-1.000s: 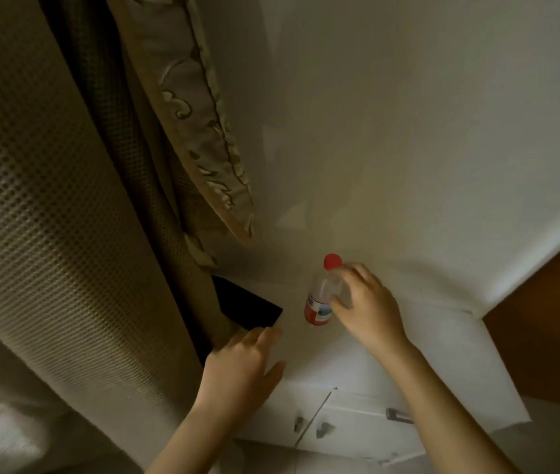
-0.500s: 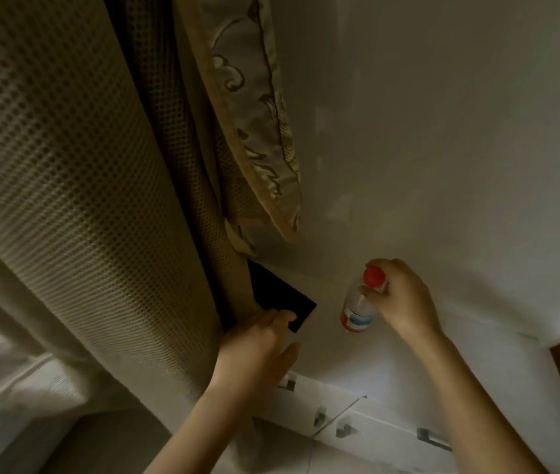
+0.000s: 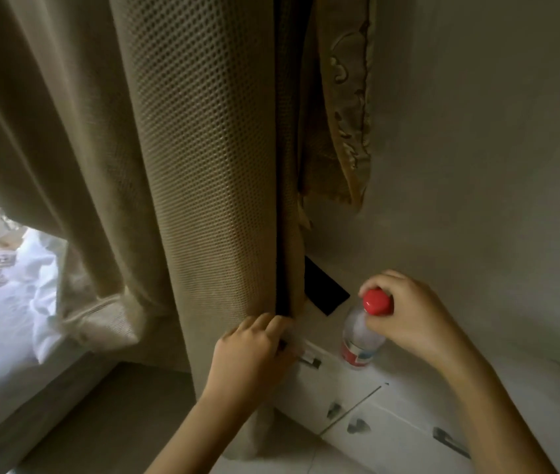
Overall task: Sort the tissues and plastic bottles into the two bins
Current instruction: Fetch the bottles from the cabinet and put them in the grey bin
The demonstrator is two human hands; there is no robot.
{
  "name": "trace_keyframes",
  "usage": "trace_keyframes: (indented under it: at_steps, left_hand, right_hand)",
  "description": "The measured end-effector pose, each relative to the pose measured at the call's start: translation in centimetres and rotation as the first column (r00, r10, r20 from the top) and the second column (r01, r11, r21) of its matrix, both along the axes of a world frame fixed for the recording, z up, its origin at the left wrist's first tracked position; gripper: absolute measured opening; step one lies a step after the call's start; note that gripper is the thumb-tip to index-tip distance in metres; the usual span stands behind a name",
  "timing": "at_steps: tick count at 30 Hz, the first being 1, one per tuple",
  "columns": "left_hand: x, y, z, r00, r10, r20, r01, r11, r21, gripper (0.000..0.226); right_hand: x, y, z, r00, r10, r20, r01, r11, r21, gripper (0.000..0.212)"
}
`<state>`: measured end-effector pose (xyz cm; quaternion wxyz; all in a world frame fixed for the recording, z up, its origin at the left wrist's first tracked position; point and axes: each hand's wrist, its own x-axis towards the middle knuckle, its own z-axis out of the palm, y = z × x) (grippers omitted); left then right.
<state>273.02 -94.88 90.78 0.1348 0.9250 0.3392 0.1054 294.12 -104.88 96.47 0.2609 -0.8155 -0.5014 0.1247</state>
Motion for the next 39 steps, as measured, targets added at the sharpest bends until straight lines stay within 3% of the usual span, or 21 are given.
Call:
trace_keyframes:
  at_steps: [11,18,23,28,33,39]
  left_hand:
    - [-19.2,-3.3,2.0,0.97,0.24,0.027,-0.241,0.967,0.084,0.043]
    - [-39.1,-10.6,1.8,0.818,0.57,0.079,-0.576,0.808,0.126,0.029]
    - [-53.4,-18.6,2.4,0.603,0.789,0.121,-0.795,0.581,0.171,0.028]
    - [-64.4,-26.0,2.6,0.318,0.931,0.177,-0.937,0.281,0.208,0.029]
    - [-72.6,-31.9,1.6,0.067,0.977,0.202,-0.983,0.03,0.181,0.027]
    - [-82.4,-34.7,0.8,-0.116,0.974,0.194,-0.963,-0.158,0.217,0.029]
  right_hand:
    - [-19.9,-1.1,3.0,0.933,0.351,0.08,-0.359,0.926,0.118,0.032]
    - [-38.0,-1.0,3.7,0.74,0.652,0.167,-0.67,0.737,0.091,0.036]
    - [-52.1,-2.7,3.8,0.539,0.834,0.114,-0.841,0.528,0.117,0.035]
    - [-65.9,-4.5,4.0,0.216,0.972,0.095,-0.973,0.207,0.097,0.039]
    - [-78.1,-6.2,3.8,-0.051,0.991,0.128,-0.995,-0.061,0.082,0.042]
    - [-91.3,-6.4,2.3,-0.264,0.954,0.139,-0.958,-0.276,0.074,0.038]
